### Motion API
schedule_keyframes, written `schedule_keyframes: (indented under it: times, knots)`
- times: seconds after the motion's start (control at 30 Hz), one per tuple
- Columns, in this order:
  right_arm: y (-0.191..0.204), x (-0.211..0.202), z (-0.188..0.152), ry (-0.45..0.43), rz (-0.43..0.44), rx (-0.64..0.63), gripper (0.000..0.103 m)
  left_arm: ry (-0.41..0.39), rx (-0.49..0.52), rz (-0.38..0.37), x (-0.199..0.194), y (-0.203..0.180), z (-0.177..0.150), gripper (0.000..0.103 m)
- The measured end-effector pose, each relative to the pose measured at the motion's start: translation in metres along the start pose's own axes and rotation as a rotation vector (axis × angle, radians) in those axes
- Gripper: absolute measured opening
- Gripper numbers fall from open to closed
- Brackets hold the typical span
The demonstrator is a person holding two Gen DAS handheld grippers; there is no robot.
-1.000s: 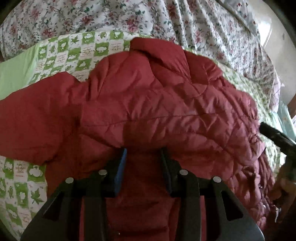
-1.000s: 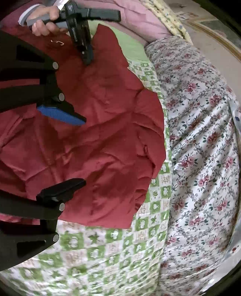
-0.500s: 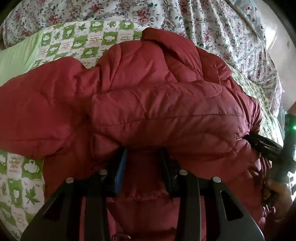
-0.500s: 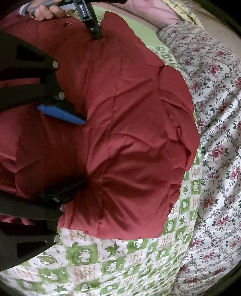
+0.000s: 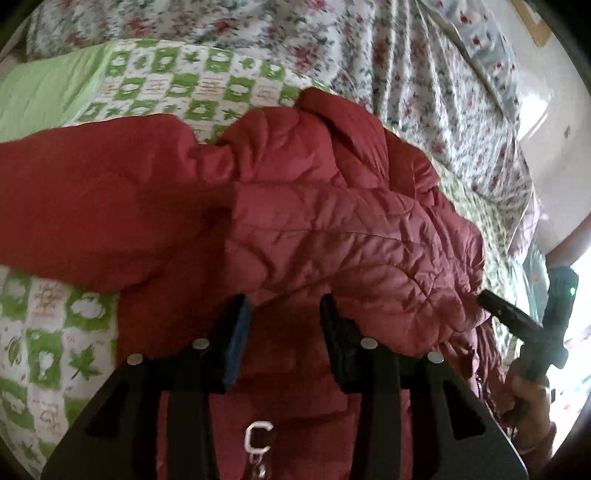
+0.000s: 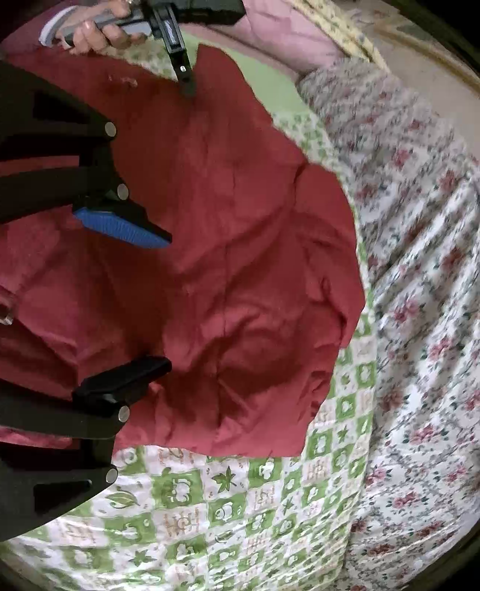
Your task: Fold large clothes
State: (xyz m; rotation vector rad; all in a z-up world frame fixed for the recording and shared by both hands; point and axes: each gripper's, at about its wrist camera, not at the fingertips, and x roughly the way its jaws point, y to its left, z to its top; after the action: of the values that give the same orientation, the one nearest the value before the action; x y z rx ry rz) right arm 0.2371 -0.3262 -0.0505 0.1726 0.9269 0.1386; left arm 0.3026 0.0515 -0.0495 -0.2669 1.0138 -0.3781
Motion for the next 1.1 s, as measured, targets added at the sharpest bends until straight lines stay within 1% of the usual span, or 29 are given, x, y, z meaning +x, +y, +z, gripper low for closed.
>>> schedule_keyframes:
  times: [0.2, 0.23, 0.27, 0.3, 0.33, 0.53, 0.57, 0.6, 0.63, 0.77, 0.83, 1.0, 1.03, 1.1]
  knots:
    - [0.022, -0.021, -0.013, -0.002, 0.052, -0.037, 0.063, -0.021, -0.073, 0.003, -0.016, 0.028, -0.008, 0.037]
    - [0.026, -0.024, -0.015, -0.004, 0.059, -0.040, 0.063, -0.023, -0.090, -0.003, -0.019, 0.034, -0.009, 0.041]
    - [0.029, -0.026, -0.016, -0.005, 0.069, -0.042, 0.064, -0.026, -0.100, -0.005, -0.020, 0.038, -0.010, 0.048]
    - [0.032, -0.029, -0.018, -0.006, 0.078, -0.045, 0.065, -0.037, -0.118, -0.005, -0.024, 0.045, -0.011, 0.051]
    - [0.035, -0.032, -0.020, -0.007, 0.084, -0.048, 0.066, -0.044, -0.128, -0.003, -0.026, 0.050, -0.011, 0.052]
    - [0.048, -0.043, -0.030, -0.006, 0.120, -0.060, 0.067, -0.071, -0.217, -0.002, -0.037, 0.086, -0.014, 0.052]
    - [0.049, -0.044, -0.031, -0.005, 0.123, -0.063, 0.067, -0.073, -0.227, 0.003, -0.038, 0.091, -0.014, 0.056]
    - [0.051, -0.046, -0.033, -0.003, 0.126, -0.068, 0.067, -0.075, -0.245, 0.014, -0.039, 0.100, -0.013, 0.059]
    - [0.053, -0.048, -0.034, -0.001, 0.129, -0.072, 0.067, -0.081, -0.272, 0.028, -0.040, 0.109, -0.013, 0.065]
    - [0.057, -0.057, -0.042, -0.004, 0.144, -0.086, 0.067, -0.110, -0.374, 0.051, -0.048, 0.147, -0.012, 0.066]
    - [0.057, -0.061, -0.045, -0.006, 0.149, -0.086, 0.068, -0.134, -0.439, 0.064, -0.055, 0.173, -0.009, 0.066]
    - [0.060, -0.066, -0.053, 0.012, 0.159, -0.089, 0.068, -0.165, -0.569, 0.116, -0.064, 0.229, -0.001, 0.066]
    - [0.061, -0.066, -0.055, 0.017, 0.164, -0.092, 0.068, -0.176, -0.596, 0.134, -0.065, 0.243, 0.001, 0.066]
    - [0.063, -0.068, -0.058, 0.022, 0.170, -0.100, 0.068, -0.187, -0.617, 0.175, -0.067, 0.258, 0.005, 0.066]
